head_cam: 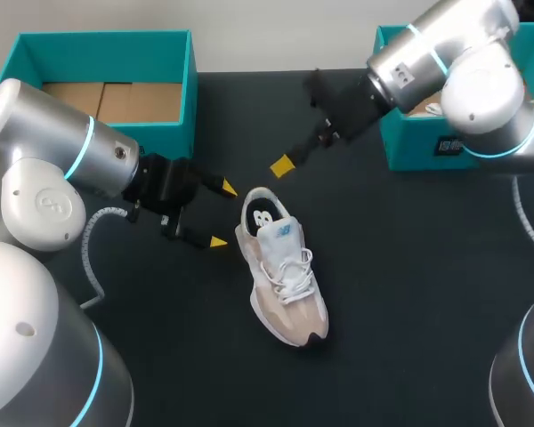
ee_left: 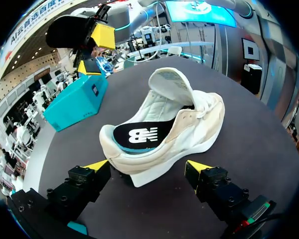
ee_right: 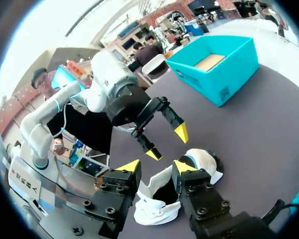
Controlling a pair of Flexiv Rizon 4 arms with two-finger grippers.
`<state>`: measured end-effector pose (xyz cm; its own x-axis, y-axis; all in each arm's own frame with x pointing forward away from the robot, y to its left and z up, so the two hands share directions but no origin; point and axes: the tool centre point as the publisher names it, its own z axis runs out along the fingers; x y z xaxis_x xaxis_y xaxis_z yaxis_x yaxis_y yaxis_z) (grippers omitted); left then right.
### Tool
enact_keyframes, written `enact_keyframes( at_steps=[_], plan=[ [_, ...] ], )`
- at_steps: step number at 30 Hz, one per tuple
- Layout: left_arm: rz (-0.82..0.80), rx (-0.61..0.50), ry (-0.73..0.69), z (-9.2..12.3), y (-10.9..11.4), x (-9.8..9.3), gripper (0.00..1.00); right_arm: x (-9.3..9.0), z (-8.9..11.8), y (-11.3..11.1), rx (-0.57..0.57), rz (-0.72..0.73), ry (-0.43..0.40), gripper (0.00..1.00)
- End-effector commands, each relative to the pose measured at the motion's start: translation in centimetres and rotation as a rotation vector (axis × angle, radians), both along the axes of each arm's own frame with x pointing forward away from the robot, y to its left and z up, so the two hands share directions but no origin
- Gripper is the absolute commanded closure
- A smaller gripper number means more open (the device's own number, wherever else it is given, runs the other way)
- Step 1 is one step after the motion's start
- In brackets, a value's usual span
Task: Take the shoe out of the shoebox, open the shoe tongue, remove and reinsert the insole, then place the shoe into the shoebox
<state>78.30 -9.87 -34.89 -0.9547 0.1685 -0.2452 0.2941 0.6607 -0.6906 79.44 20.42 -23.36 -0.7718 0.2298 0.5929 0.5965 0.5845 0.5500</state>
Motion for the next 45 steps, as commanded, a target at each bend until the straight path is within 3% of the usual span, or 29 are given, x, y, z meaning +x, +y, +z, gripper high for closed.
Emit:
enact_keyframes(
  at_steps=[1, 3, 5, 8, 12, 15, 25, 31, 32, 35, 42, 45],
  plan=[
    [0.001, 0.005, 0.0, 0.0, -0.1, -0.1, 0.0, 0.6, 1.5, 1.1, -0.049, -0.014, -0.053, 0.59],
    [0.001, 0.005, 0.0, 0.0, -0.1, -0.1, 0.0, 0.6, 1.5, 1.6, -0.049, -0.022, -0.062, 0.63],
    [0.001, 0.005, 0.0, 0.0, -0.1, -0.1, 0.0, 0.5, 1.7, 1.8, -0.041, -0.047, -0.076, 0.82],
    [0.001, 0.005, 0.0, 0.0, -0.1, -0.1, 0.0, -0.1, 1.6, 1.7, -0.043, -0.107, -0.086, 1.0],
    [0.001, 0.005, 0.0, 0.0, -0.1, -0.1, 0.0, -0.6, 1.4, 1.4, -0.088, -0.185, -0.091, 1.0],
    [-0.028, 0.002, -0.005, 1.2, 0.7, -0.5, 0.0, -1.0, 1.7, 1.4, -0.212, -0.253, -0.103, 1.0],
    [-0.138, 0.03, 0.025, 4.4, 4.0, 0.1, 0.0, -1.0, 1.7, 1.4, -0.212, -0.253, -0.103, 1.0],
    [-0.125, 0.017, 0.009, 6.6, 6.6, 1.1, 0.0, -1.0, 1.7, 1.4, -0.212, -0.253, -0.103, 1.0],
    [-0.121, 0.01, 0.012, 6.9, 7.0, 1.3, 0.0, -1.1, 1.3, 1.4, -0.312, -0.28, -0.097, 1.0],
    [-0.116, 0.011, -0.002, 7.4, 8.0, 1.8, 0.0, -1.4, 0.4, 2.0, -0.426, -0.37, -0.076, 1.0],
    [-0.117, 0.001, -0.01, 8.2, 10.1, 2.7, 0.0, -2.1, -0.6, 3.0, -0.622, -0.517, -0.053, 1.0],
    [-0.117, 0.003, -0.014, 8.5, 10.8, 2.9, 0.0, -2.4, -0.9, 3.3, -0.642, -0.555, -0.064, 1.0]
  ],
)
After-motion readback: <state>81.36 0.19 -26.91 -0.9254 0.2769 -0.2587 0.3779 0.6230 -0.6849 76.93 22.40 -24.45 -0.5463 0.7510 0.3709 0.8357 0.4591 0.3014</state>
